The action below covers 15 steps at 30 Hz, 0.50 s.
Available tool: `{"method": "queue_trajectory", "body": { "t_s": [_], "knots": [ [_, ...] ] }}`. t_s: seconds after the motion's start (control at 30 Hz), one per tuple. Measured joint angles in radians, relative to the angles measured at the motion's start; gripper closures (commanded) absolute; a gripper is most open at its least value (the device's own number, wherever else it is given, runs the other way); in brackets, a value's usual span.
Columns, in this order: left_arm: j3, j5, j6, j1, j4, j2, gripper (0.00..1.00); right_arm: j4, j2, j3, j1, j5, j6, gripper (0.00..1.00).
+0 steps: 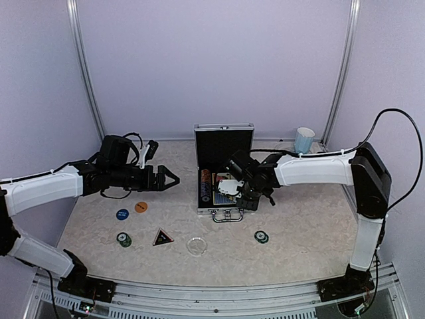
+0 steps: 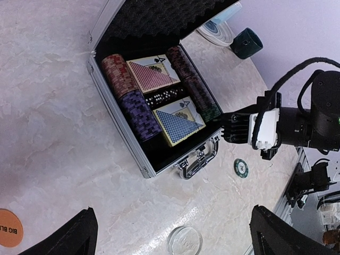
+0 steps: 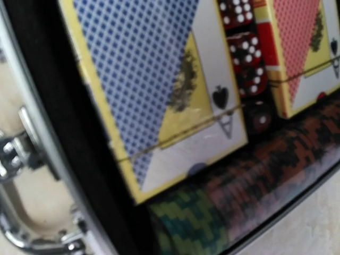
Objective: Pack up texas hold em set
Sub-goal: Place the poker chip in the slot.
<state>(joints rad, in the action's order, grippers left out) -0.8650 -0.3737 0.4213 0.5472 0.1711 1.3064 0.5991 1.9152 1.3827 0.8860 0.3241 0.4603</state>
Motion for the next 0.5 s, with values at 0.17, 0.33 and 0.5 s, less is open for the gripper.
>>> {"method": "queue_trajectory", "body": {
  "t_s": [0.17,0.33,0.5],
  "knots": [
    [0.001,0.0,0.001,-0.005,-0.001,0.0,0.01,-0.018,0.0,0.0,0.0,0.016,0.006,0.73],
    [0.001,0.0,0.002,-0.007,-0.006,0.0,0.01,-0.029,0.0,0.0,0.0,0.05,0.01,0.69],
    [0.001,0.0,0.002,-0.008,-0.007,0.0,0.01,-0.054,0.0,0.0,0.0,0.125,0.01,0.44]
  ]
}}
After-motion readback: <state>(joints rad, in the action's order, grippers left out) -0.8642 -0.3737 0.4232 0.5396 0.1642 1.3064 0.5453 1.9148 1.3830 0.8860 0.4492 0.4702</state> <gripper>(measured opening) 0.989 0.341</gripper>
